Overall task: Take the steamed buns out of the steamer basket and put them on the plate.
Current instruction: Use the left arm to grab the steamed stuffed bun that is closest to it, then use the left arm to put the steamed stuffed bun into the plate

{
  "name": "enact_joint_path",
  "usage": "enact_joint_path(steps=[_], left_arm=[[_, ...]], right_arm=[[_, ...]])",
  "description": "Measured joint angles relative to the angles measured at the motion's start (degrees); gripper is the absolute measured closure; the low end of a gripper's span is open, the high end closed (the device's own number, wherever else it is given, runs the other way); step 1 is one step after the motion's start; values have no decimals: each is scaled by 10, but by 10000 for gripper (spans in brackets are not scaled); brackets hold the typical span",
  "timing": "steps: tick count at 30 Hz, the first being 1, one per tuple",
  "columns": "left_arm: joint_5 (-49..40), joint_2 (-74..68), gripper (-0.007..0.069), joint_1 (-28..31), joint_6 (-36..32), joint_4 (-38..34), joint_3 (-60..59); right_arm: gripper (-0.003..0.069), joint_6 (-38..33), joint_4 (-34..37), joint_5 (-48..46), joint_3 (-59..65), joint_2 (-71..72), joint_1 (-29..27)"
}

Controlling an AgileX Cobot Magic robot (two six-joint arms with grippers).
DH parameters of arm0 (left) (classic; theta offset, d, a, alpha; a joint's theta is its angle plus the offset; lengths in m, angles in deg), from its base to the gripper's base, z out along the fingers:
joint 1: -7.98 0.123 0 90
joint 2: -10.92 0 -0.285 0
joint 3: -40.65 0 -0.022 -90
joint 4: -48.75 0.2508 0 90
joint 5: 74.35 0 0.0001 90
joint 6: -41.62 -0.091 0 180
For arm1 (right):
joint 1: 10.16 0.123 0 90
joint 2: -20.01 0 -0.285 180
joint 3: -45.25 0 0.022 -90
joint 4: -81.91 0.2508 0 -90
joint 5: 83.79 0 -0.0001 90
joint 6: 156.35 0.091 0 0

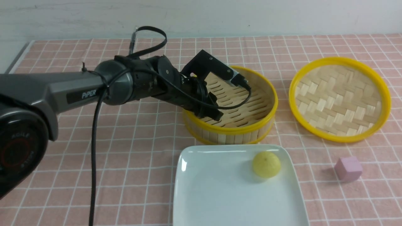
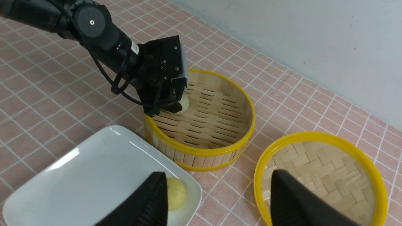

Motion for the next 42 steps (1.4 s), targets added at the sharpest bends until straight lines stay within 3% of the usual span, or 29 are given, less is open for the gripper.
enact_joint_path(steps=[2, 5, 14, 25, 29, 32, 42], left_arm=[[0, 4, 515, 0, 0, 0, 0], [-14, 26, 589, 0, 1, 2, 0], [-98, 181, 592, 8, 6, 9, -1], [-355, 340, 592, 50, 99, 30, -1], [-468, 324, 591, 50, 104, 21, -1], [-501, 287, 591, 50, 105, -2, -1], [-502, 109, 591, 50, 107, -19, -1]], right_arm=[[216, 0, 0, 0, 0, 0, 0], [216, 0, 0, -1, 0, 0, 0], [216, 0, -1, -1, 0, 0, 0], [216, 0, -3, -1, 0, 0, 0], [216, 0, -4, 4, 4, 0, 0], [216, 0, -4, 20, 21, 0, 0], [216, 3, -4, 50, 67, 0, 0]])
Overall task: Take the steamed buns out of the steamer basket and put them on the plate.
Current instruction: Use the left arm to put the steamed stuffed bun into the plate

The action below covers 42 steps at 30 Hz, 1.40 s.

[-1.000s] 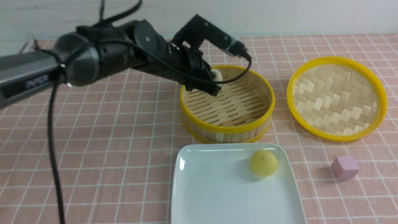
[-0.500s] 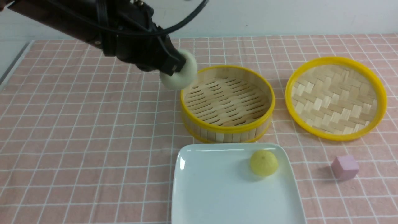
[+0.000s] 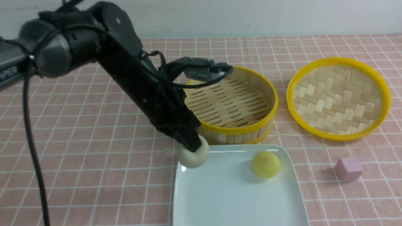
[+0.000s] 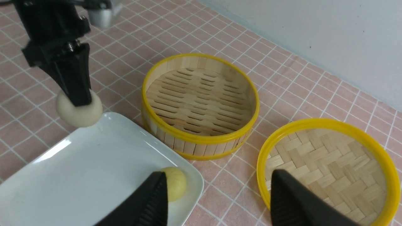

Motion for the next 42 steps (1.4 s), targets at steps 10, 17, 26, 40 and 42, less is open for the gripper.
enact_joint_path(steps=[10, 17, 26, 40, 42], left_arm=[[34, -75, 591, 0, -17, -15, 0], [56, -75, 591, -18, -54, -31, 0], [75, -75, 589, -50, -54, 24, 0], [85, -74, 240, -50, 19, 93, 1], [95, -70, 150, -50, 43, 99, 1]], right_arm=[[216, 1, 1, 11, 2, 0, 0], [216, 1, 1, 24, 2, 0, 0], [216, 1, 1, 34, 2, 0, 0], [216, 2, 1, 32, 2, 0, 0], [216, 2, 1, 32, 2, 0, 0]])
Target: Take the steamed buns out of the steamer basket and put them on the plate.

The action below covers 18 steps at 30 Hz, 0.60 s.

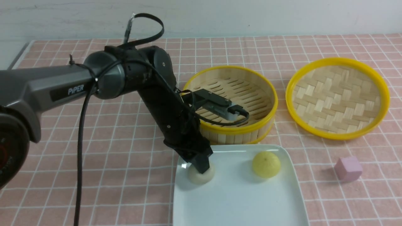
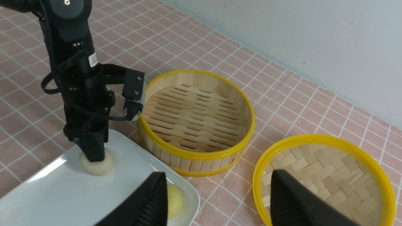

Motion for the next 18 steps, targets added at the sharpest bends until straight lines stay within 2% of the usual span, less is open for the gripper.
enact_joint_path(steps=[4, 6, 11, 18], left_arm=[[13, 26, 92, 0, 31, 11, 8], [9, 48, 92, 0, 45, 25, 23], [-13, 110, 135, 0, 107, 84, 74], [-14, 213, 176, 0, 215, 174, 145]], right_arm=[[216, 0, 1, 0, 0, 0, 0], [216, 0, 1, 1, 0, 0, 0], [216, 0, 1, 29, 0, 0, 0], [216, 0, 1, 117, -1, 0, 0]])
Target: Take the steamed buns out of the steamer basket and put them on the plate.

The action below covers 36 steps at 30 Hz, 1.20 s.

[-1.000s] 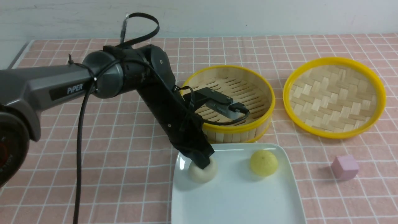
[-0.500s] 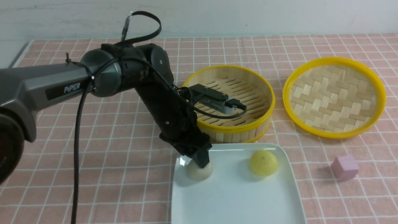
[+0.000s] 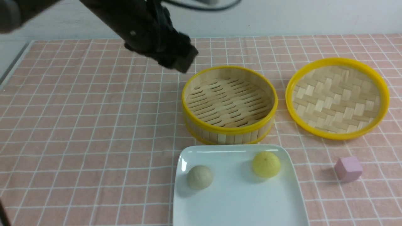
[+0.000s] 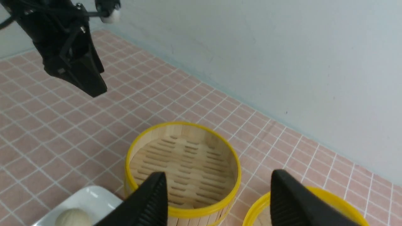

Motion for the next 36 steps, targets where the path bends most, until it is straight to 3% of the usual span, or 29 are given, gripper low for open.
enact_joint_path(steps=[4, 13, 17, 23, 31, 36], left_arm=[[33, 56, 176, 0, 54, 32, 12], [55, 113, 176, 0, 67, 87, 14], [52, 115, 176, 0, 68, 90, 14], [80, 115, 176, 0, 69, 90, 14], [96, 115, 179, 0, 69, 90, 14], [95, 115, 179, 0, 69, 90, 14]], right_arm=[[216, 0, 0, 28, -15, 0, 0], [216, 0, -47, 21, -44, 50, 0], [216, 0, -63, -30, -47, 129, 0], [216, 14, -29, -161, -41, 224, 0], [216, 41, -8, -192, 68, 317, 0], [216, 41, 1, -158, 164, 364, 0]])
